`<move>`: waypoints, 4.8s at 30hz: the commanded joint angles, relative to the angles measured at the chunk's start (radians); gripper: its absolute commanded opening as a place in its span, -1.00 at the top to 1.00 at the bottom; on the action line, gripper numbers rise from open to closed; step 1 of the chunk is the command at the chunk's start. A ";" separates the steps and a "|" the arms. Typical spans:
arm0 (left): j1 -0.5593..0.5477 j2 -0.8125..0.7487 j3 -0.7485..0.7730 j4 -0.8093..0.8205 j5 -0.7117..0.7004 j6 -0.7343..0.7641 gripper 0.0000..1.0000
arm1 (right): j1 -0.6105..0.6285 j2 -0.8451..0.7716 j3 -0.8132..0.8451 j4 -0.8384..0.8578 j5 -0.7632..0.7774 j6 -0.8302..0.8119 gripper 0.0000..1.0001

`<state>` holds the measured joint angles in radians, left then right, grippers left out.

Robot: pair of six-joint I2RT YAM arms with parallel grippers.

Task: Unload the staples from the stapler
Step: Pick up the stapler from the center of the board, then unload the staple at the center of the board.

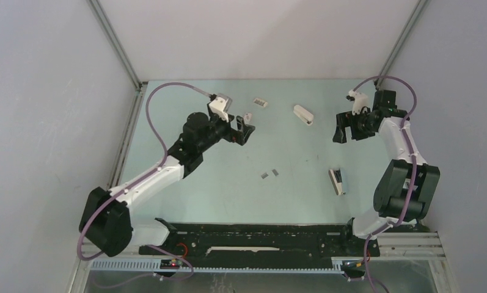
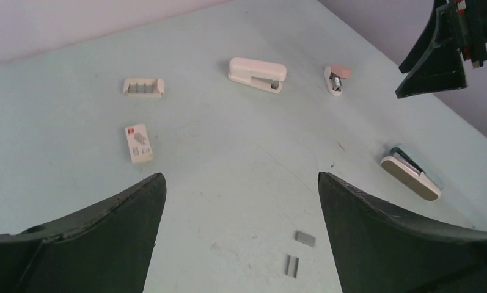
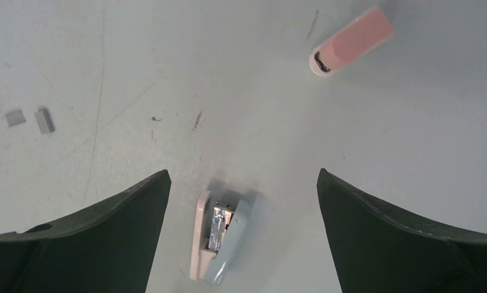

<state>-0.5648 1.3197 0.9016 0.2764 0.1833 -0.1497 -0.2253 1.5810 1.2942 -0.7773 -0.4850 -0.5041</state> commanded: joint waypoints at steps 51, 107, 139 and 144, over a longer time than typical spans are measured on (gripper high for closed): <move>0.000 -0.378 -0.366 0.041 -0.333 -0.337 -1.00 | 0.076 0.465 0.362 0.097 0.440 0.715 -0.31; -0.001 -0.022 -0.307 0.512 0.246 -0.561 -1.00 | 0.108 0.042 -0.139 0.344 -0.440 0.541 1.00; 0.044 0.211 -0.275 1.031 0.559 -0.582 -0.84 | 0.493 0.258 0.478 -0.528 -0.907 -0.680 1.00; 0.039 0.253 -0.259 1.079 0.581 -0.598 -0.55 | 0.515 0.257 0.487 -0.508 -0.909 -0.649 1.00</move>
<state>-0.5163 1.5471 0.6144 1.2354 0.7307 -0.7128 0.2756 1.8557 1.7370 -1.2682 -1.3556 -1.1404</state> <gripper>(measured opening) 0.811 0.295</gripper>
